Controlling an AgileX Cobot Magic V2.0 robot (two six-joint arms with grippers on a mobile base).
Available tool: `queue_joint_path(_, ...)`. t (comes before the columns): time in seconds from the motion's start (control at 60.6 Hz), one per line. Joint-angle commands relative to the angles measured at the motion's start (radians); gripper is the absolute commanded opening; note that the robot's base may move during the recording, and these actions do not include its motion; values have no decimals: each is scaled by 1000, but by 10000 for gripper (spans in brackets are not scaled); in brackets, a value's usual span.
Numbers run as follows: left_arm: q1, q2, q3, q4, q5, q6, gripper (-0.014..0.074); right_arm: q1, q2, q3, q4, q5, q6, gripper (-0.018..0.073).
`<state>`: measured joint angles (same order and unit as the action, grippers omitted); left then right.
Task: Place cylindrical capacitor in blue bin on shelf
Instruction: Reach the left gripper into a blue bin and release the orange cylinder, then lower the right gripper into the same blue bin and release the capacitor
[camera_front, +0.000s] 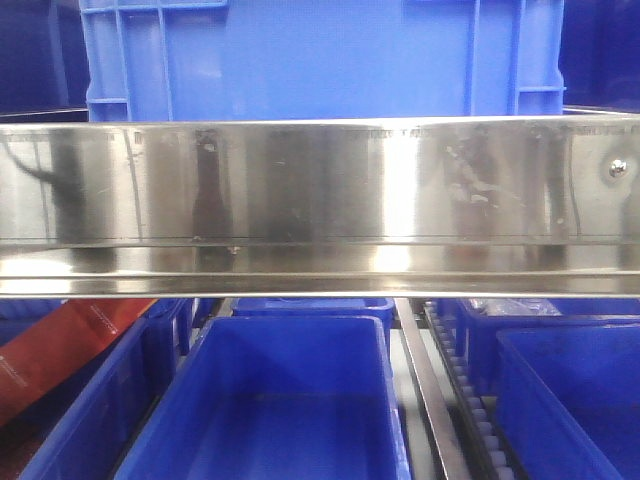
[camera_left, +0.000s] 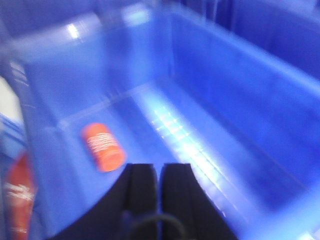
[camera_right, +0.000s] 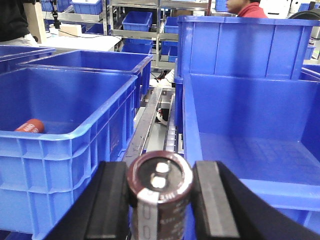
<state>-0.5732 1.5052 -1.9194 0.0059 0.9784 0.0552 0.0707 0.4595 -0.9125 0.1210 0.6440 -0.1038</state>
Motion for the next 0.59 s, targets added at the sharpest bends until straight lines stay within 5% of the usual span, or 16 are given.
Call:
queue_joint_path(0.0,-2,-82,29,9,26,-5,-111,1,-4,-4,-1,-24,-3,-132)
queue_joint_path(0.314,-2,-433,333,175,24,-140,-111,1,-4,-4,-1,-24,-3,-132)
queue_joint_path(0.578,-2,-759,641,183,3,-190,-111,1,46,-6,9,-42,-3,-132)
